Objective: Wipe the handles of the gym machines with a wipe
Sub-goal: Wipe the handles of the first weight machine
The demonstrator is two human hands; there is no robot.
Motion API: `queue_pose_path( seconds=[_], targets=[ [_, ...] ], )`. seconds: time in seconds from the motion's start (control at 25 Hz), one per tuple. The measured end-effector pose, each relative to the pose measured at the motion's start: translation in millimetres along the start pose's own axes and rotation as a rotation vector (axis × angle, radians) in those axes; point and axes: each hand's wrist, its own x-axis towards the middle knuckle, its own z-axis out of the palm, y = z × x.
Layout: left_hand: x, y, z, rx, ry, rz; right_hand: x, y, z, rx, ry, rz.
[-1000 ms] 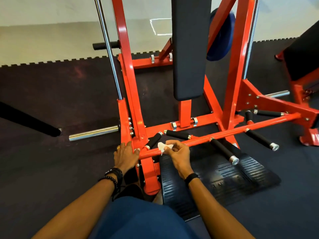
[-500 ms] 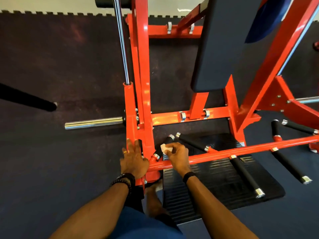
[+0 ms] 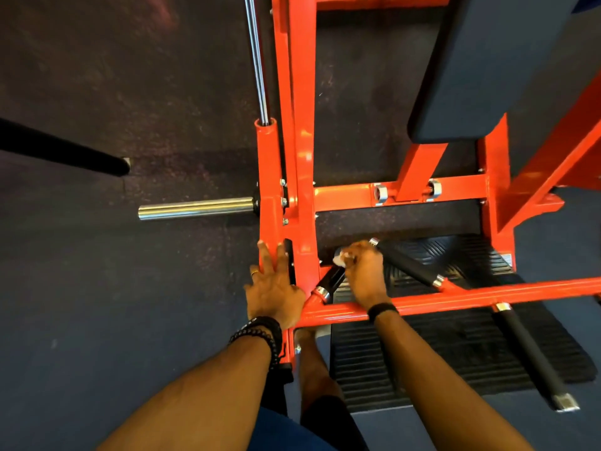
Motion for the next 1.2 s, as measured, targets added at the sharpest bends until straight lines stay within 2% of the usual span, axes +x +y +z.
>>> queue_pose_path(
  seconds=[0.12, 0.24, 0.32, 0.4, 0.48, 0.6, 0.72, 0.8, 0.88, 0.96, 1.12, 1.2],
  targets=[
    [2.2, 1.4, -0.8, 0.037, -0.006, -0.004, 35.6, 9.9, -8.7, -0.143, 0.034, 0.051],
    [2.8, 2.8, -2.4, 0.062, -0.02, -0.012, 7.8, -7.4, -4.4, -0.015, -0.028, 0.102],
    [2.3, 3.4, -2.1, 0.069, -0.019, -0.016, -43.0, -28.3, 6.9, 0.047, -0.146, 0.044],
    [2.7, 2.9, -1.3, 0.068, -0.018, -0.023, -68.5, -33.4, 10.3, -0.007, -0.172, -0.07],
    [3.6, 2.9, -1.9, 0.072, -0.02, -0.017, -44.9, -26.3, 1.1, -0.001, -0.079, -0.037],
    [5.0, 1.8, -0.5, 0.079, 0.009, -0.017, 17.6, -5.9, -15.0, -0.027, 0.062, 0.138],
    [4.1, 1.4, 0.4, 0.094, 0.019, -0.013, 10.3, -14.3, -17.0, 0.032, 0.128, 0.272],
    [5.5, 1.2, 0.5, 0.099, 0.032, -0.018, -35.5, -39.4, -5.5, 0.101, 0.119, 0.261],
    [5.5, 1.9, 1.3, 0.097, 0.03, -0.026, -75.6, -54.8, 7.3, 0.031, 0.093, 0.173],
    [5.0, 2.0, 2.7, 0.102, 0.04, -0.023, -72.9, -50.3, 7.7, 0.054, 0.101, 0.157],
    [6.9, 0.4, 1.6, 0.097, 0.038, -0.023, -0.9, -19.2, -6.5, 0.121, 0.261, 0.382],
    [6.1, 1.0, 1.5, 0.082, 0.026, -0.025, 3.2, -16.0, -9.7, 0.18, 0.309, 0.489]
  ],
)
